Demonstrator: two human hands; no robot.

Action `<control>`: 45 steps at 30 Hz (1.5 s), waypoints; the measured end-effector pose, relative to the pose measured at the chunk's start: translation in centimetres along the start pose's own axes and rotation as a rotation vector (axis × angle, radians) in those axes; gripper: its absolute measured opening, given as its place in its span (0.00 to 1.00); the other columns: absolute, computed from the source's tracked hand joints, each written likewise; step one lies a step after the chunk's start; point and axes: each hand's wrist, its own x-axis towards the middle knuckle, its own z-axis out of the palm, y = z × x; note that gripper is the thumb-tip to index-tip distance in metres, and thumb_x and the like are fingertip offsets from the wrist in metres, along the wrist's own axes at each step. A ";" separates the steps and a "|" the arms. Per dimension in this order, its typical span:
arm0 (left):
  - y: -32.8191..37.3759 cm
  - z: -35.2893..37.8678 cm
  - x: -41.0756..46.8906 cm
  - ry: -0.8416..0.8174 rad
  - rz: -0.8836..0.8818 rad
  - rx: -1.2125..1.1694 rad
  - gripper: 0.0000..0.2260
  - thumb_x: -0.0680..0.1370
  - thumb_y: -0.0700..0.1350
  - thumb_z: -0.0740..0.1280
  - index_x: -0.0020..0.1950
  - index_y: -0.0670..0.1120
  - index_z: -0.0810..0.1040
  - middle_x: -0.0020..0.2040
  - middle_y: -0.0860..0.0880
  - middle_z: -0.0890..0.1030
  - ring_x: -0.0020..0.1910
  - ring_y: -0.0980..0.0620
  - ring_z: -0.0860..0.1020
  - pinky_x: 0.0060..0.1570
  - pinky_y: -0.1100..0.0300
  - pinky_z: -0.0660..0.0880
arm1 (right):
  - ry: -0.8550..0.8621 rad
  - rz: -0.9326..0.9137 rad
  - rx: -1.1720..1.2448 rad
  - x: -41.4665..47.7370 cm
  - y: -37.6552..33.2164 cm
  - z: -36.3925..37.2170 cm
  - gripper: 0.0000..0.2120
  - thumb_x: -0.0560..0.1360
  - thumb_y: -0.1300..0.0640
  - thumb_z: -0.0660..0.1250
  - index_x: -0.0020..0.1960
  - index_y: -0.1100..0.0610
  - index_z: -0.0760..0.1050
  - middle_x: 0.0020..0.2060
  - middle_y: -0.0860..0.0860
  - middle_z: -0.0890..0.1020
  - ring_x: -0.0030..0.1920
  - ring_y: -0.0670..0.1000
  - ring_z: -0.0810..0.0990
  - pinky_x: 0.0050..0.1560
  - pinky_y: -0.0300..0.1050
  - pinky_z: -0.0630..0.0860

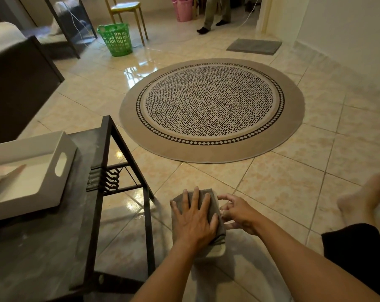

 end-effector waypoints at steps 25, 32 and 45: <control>1.5 2.1 -0.7 0.054 0.056 0.005 0.27 0.82 0.57 0.41 0.80 0.54 0.36 0.80 0.51 0.34 0.77 0.46 0.30 0.73 0.44 0.29 | -0.055 -0.085 -0.130 -0.3 -0.2 0.2 0.36 0.74 0.76 0.62 0.76 0.49 0.63 0.43 0.59 0.78 0.41 0.53 0.82 0.38 0.45 0.82; 0.4 2.1 -1.1 0.077 -0.057 -0.040 0.28 0.83 0.57 0.43 0.79 0.54 0.34 0.79 0.51 0.33 0.76 0.47 0.29 0.73 0.44 0.29 | -0.029 -0.100 -0.127 -0.3 0.0 0.4 0.34 0.74 0.75 0.63 0.74 0.49 0.66 0.41 0.58 0.76 0.42 0.54 0.80 0.44 0.54 0.85; -0.2 3.0 -2.2 0.125 -0.025 -0.020 0.27 0.82 0.61 0.44 0.79 0.62 0.40 0.80 0.52 0.38 0.77 0.44 0.30 0.73 0.40 0.30 | -0.014 -0.125 -0.124 -0.1 0.3 0.3 0.33 0.74 0.75 0.62 0.73 0.49 0.67 0.41 0.59 0.79 0.41 0.53 0.83 0.42 0.52 0.85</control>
